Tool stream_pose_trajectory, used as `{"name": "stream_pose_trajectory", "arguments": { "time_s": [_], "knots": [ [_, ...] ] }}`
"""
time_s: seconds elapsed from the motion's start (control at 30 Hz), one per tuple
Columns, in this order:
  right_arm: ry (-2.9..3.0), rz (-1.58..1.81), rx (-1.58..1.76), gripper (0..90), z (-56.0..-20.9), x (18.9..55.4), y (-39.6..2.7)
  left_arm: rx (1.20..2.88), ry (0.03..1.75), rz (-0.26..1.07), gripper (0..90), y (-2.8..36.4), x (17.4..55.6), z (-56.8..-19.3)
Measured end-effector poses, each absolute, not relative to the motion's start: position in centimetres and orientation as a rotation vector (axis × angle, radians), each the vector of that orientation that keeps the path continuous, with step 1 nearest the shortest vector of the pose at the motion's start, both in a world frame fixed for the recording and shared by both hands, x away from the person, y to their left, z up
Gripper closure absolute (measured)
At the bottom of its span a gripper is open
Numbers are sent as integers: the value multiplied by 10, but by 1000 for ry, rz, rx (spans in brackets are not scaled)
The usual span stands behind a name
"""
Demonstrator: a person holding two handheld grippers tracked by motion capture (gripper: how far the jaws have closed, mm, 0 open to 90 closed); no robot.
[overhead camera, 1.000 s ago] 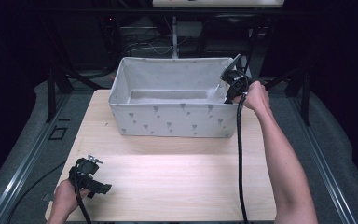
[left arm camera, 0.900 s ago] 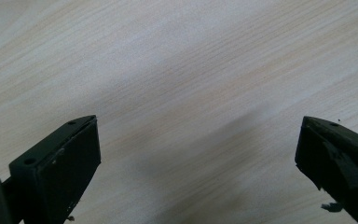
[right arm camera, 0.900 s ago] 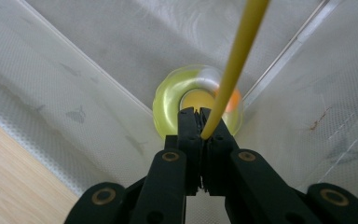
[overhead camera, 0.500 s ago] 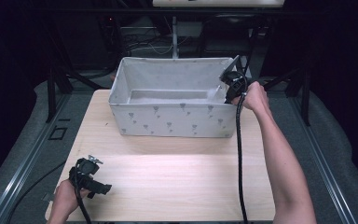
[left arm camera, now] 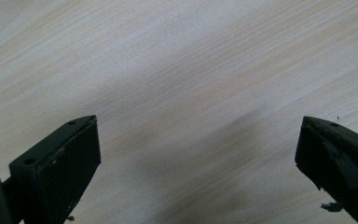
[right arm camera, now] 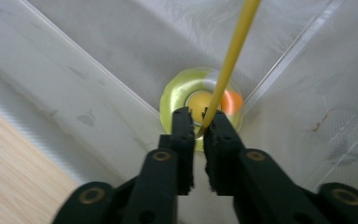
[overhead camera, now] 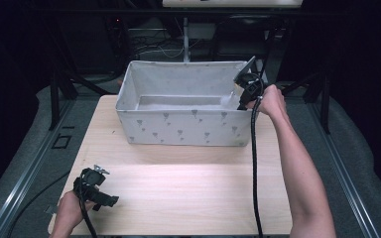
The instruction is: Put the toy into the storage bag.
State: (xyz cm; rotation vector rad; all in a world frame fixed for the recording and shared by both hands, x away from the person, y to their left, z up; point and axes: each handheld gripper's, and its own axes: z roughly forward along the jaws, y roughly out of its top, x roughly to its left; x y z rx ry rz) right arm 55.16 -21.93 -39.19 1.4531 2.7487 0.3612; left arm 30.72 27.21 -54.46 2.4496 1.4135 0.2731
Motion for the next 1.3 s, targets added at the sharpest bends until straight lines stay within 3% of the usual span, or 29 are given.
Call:
{"name": "stream_pose_trajectory", "arguments": {
  "time_s": [0.47,0.73,1.3],
  "knots": [
    [2607,535,1366,385,-343,524,-222,2454,1408,277,1,270,307,-544],
    [2586,645,1321,199,-327,503,-230,2448,1411,274,1,271,306,-544],
    [2579,691,1231,43,-325,448,-238,2447,1414,279,1,271,306,-544]
  ]
}}
